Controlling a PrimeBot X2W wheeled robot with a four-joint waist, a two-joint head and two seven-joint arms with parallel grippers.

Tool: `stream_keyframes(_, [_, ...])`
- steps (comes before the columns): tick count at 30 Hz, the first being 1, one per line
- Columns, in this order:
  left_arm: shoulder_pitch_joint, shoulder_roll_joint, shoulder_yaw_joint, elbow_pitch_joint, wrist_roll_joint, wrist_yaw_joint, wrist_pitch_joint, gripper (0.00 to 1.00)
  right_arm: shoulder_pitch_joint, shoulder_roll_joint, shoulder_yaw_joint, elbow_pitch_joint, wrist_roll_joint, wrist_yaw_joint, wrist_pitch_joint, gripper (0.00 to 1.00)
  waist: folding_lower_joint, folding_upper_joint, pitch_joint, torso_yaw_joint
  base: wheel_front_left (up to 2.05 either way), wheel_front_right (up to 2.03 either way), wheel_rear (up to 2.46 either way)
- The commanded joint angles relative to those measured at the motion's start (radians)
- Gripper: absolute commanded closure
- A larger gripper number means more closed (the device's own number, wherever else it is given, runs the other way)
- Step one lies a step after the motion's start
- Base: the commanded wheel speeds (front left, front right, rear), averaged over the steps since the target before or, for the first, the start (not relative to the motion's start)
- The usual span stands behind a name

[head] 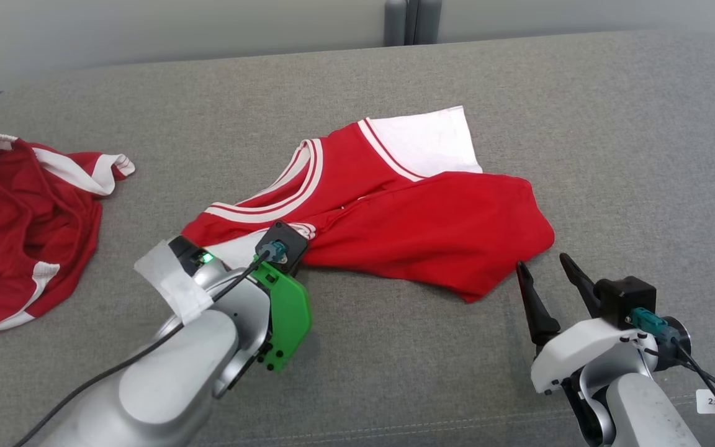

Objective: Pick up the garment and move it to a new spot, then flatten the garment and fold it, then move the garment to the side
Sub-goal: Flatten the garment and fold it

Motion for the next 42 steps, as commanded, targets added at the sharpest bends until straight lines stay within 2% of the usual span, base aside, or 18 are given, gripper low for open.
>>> stream_keyframes(1, [0.021,-0.009,0.009,0.007,-0.006,0.016,-0.012,0.0,-0.009,-0.002,0.001,0.002,0.006,0.0,-0.004,0.0,0.0,0.0,-0.001,0.0,0.0,0.0,0.0])
stream_keyframes(6, [0.061,-0.047,0.046,0.03,-0.059,0.066,-0.029,0.0,-0.005,-0.002,-0.001,0.005,0.007,0.0,-0.005,0.0,0.0,0.0,-0.006,0.001,0.0,0.0,0.0])
stream_keyframes(14, [0.168,0.013,0.121,-0.021,-0.145,0.163,0.013,0.0,0.02,-0.002,-0.023,0.002,-0.001,0.0,0.0,0.0,0.0,0.0,-0.021,0.024,0.0,0.0,0.0])
stream_keyframes(19, [0.254,0.049,0.204,-0.077,-0.222,0.249,0.008,0.0,0.027,-0.002,-0.029,-0.007,-0.004,0.0,0.01,0.0,0.0,0.0,-0.032,0.04,0.0,0.0,0.0])
stream_keyframes(24, [0.288,0.04,0.262,-0.094,-0.272,0.3,-0.011,0.0,0.024,-0.002,-0.024,-0.011,-0.002,0.0,0.012,0.0,0.0,0.0,-0.032,0.045,0.0,0.0,0.0])
stream_keyframes(37, [0.242,-0.01,0.28,0.05,-0.269,0.342,-0.046,0.0,0.009,-0.002,-0.014,-0.013,-0.006,0.0,0.01,0.0,0.0,0.0,0.001,-0.01,0.0,0.0,0.0])
stream_keyframes(42, [0.241,-0.039,0.275,0.081,-0.286,0.321,-0.058,0.0,0.012,-0.003,-0.016,-0.013,-0.009,0.0,0.011,0.0,0.0,0.0,0.004,-0.018,0.0,0.0,0.0])
